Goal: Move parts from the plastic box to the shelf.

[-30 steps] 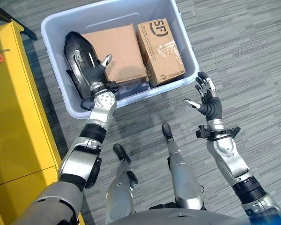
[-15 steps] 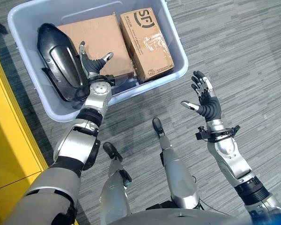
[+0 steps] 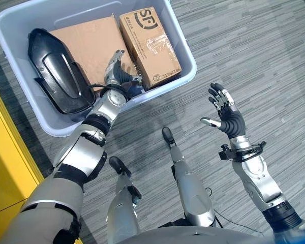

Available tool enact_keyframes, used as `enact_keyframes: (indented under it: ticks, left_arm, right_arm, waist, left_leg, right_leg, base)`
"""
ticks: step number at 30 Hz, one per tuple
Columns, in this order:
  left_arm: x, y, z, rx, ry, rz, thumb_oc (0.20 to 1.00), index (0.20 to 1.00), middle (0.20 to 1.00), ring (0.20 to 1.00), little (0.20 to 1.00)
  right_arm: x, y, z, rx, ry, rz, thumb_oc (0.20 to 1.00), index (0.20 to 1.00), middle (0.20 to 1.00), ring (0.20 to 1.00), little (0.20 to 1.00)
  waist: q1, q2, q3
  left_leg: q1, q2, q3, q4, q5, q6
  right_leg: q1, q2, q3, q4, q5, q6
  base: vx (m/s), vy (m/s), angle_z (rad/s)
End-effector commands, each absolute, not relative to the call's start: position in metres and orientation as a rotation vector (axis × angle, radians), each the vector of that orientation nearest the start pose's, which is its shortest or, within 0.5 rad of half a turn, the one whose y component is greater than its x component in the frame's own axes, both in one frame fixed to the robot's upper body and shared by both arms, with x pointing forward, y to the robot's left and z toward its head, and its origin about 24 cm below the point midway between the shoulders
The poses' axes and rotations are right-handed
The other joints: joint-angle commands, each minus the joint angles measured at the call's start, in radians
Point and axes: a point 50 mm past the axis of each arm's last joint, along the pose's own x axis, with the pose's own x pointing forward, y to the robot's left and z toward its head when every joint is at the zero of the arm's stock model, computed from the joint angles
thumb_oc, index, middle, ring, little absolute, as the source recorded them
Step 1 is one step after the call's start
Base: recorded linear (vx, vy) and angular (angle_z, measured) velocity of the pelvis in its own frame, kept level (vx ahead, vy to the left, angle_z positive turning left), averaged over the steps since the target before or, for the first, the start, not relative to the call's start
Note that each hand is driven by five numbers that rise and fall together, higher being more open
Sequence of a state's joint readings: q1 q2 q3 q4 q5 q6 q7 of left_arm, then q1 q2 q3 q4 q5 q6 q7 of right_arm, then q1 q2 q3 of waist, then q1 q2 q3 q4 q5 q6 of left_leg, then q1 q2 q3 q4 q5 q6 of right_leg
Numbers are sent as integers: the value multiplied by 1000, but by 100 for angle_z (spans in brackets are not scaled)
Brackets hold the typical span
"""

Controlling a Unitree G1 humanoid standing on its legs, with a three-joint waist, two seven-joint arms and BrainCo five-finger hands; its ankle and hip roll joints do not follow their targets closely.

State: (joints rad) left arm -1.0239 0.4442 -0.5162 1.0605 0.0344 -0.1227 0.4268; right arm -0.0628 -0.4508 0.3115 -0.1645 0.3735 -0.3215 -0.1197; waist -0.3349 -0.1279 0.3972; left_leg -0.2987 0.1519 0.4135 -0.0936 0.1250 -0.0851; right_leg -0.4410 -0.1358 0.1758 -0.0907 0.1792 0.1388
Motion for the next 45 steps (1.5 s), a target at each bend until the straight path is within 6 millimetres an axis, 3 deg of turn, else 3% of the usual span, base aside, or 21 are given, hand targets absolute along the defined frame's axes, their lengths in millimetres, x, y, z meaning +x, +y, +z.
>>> enact_keyframes:
  ticks: [1,5,8,15,16,18,22,27,29,33,34,40,42,44,45]
  left_arm:
    - [405,191,177,787,-319,247,1000,1000,1000,1000,1000]
    - [388,171,191,605,-516,222,1000,1000,1000,1000,1000]
    - [378,168,199,489,-602,260,1000,1000,1000,1000,1000]
    - [361,192,206,373,-694,509,1000,1000,1000,1000,1000]
    - [358,208,195,299,-647,646,1000,1000,1000,1000,1000]
    - [358,221,190,205,-601,764,1000,1000,1000,1000,1000]
    - [363,236,185,159,-530,866,1000,1000,1000,1000,1000]
    - [374,247,179,136,-411,894,1000,1000,1000,1000,1000]
    - [381,274,175,146,-249,945,1000,1000,1000,1000,1000]
    - [385,283,182,119,-209,925,1000,1000,1000,1000,1000]
    - [386,285,184,137,-195,906,1000,1000,1000,1000,1000]
    - [392,290,203,366,-188,787,1000,1000,1000,1000,1000]
    - [393,291,206,548,-173,745,1000,1000,1000,1000,1000]
    - [397,281,208,720,-181,652,1000,1000,1000,1000,1000]
    - [400,273,204,888,-165,566,1000,1000,1000,1000,1000]
  right_arm:
    - [247,-172,126,9,-490,177,1000,1000,1000,1000,1000]
    - [250,-174,128,-1,-509,136,1000,1000,1000,1000,1000]
    - [250,-175,128,-8,-515,115,1000,1000,1000,1000,1000]
    - [246,-177,129,-9,-532,96,1000,1000,1000,1000,1000]
    - [245,-176,128,-6,-529,93,1000,1000,1000,1000,1000]
    - [245,-174,127,0,-525,98,1000,1000,1000,1000,1000]
    - [245,-170,126,10,-517,110,1000,1000,1000,1000,1000]
    - [247,-167,126,16,-506,129,1000,1000,1000,1000,1000]
    - [250,-162,128,20,-508,164,1000,1000,1000,1000,1000]
    - [248,-163,130,6,-510,184,1000,1000,1000,1000,1000]
    - [248,-164,129,5,-505,181,1000,1000,1000,1000,1000]
    - [244,-168,125,-6,-476,196,1000,1000,1000,1000,1000]
    - [243,-170,123,-18,-465,206,1000,1000,1000,1000,1000]
    - [242,-172,121,-34,-451,216,1000,1000,1000,1000,1000]
    - [241,-174,119,-37,-436,231,1000,1000,1000,1000,1000]
  waist:
    - [15,31,-22]
    - [45,45,-16]
    - [56,47,-16]
    - [73,41,-16]
    - [73,37,-16]
    - [71,29,-16]
    - [64,19,-17]
    - [54,10,-17]
    - [36,-6,-11]
    - [26,-14,2]
    - [24,-11,0]
    - [14,-15,14]
    - [12,-11,17]
    - [14,-7,20]
    - [14,3,19]
  left_leg:
    - [81,102,-67,6,-10,-82]
    - [75,96,-82,6,-14,-79]
    - [73,94,-88,6,-18,-77]
    - [71,91,-97,6,-25,-75]
    - [69,91,-98,6,-26,-76]
    - [67,91,-98,6,-26,-76]
    - [63,93,-97,6,-24,-78]
    - [57,93,-94,6,-21,-78]
    - [43,94,-86,6,-17,-81]
    - [35,93,-84,6,-15,-82]
    - [41,92,-93,6,-42,-89]
    - [26,89,-87,8,-39,-88]
    - [25,87,-87,8,-38,-87]
    - [26,86,-87,8,-38,-86]
    - [30,83,-89,8,-39,-85]
  right_leg:
    - [44,-104,-45,44,-18,84]
    - [53,-111,-62,42,-22,84]
    - [60,-114,-72,38,-24,83]
    - [71,-120,-87,34,-30,83]
    - [73,-122,-91,31,-29,83]
    - [72,-120,-93,31,-28,80]
    - [67,-117,-91,30,-28,79]
    - [56,-111,-86,32,-25,77]
    - [34,-104,-76,34,-19,79]
    - [22,-101,-74,35,-18,79]
    - [32,-103,-76,30,-36,84]
    - [14,-97,-69,29,-28,83]
    - [13,-97,-67,29,-28,84]
    - [13,-99,-68,30,-28,85]
    - [13,-101,-67,34,-31,86]
  base:
    - [0,0,0]
    - [-19,-8,0]
    - [7,-8,5]
    - [5,0,4]
    - [18,3,3]
    - [12,-2,6]
    - [4,-3,2]
    - [1,0,1]
    - [-7,10,-2]
    - [15,17,-3]
    - [70,64,-3]
    - [13,9,-1]
    - [0,0,0]
    - [-3,21,-1]
    - [-2,32,-1]
